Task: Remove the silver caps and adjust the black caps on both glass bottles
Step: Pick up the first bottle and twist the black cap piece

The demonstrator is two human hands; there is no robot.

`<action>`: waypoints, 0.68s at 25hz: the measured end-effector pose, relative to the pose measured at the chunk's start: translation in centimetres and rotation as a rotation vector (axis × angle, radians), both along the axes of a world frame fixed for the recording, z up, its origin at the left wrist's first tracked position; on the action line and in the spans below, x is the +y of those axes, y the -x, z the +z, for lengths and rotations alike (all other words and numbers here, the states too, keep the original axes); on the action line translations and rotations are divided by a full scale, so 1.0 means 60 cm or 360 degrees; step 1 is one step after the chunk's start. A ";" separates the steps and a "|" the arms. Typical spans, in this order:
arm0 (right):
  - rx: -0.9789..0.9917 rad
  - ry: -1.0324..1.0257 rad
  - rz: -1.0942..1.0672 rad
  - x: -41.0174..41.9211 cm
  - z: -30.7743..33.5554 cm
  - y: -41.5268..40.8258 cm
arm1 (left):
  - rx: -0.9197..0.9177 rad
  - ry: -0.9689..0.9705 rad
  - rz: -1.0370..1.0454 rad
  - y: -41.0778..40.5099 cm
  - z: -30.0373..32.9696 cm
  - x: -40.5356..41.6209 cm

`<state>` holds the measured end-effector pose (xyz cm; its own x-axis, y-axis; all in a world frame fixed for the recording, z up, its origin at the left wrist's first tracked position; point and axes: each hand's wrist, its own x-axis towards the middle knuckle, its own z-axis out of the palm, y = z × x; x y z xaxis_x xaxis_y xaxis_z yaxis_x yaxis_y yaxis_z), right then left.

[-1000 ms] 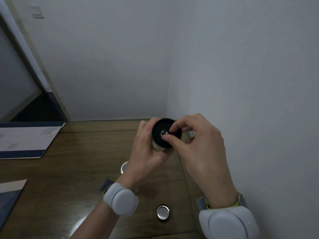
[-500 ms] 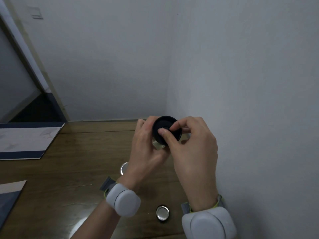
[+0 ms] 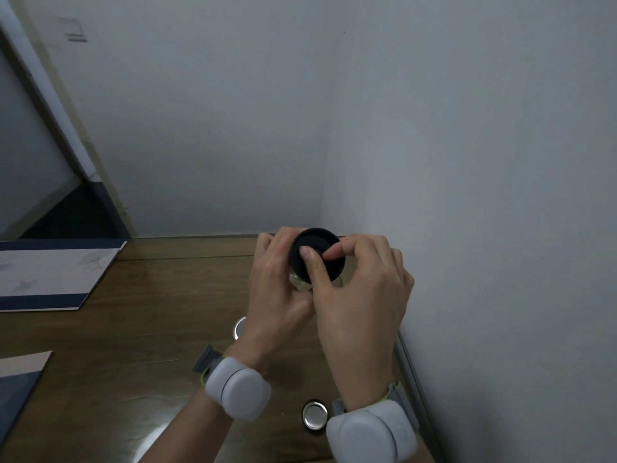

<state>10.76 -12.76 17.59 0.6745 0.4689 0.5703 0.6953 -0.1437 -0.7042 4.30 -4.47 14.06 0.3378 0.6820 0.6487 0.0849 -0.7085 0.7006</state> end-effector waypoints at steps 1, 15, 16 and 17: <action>-0.0010 0.0026 0.0055 -0.001 0.002 -0.006 | -0.0005 0.0003 -0.0013 0.002 -0.001 0.001; -0.0074 0.0164 0.0248 -0.014 0.019 -0.038 | 0.0130 0.0010 0.0036 -0.005 -0.001 0.017; -0.0072 0.0176 0.0247 -0.010 0.020 -0.040 | 0.0148 0.0013 0.0039 -0.007 0.001 0.019; -0.0059 0.0191 0.0246 -0.008 0.021 -0.040 | 0.0163 0.0016 0.0039 -0.009 0.002 0.020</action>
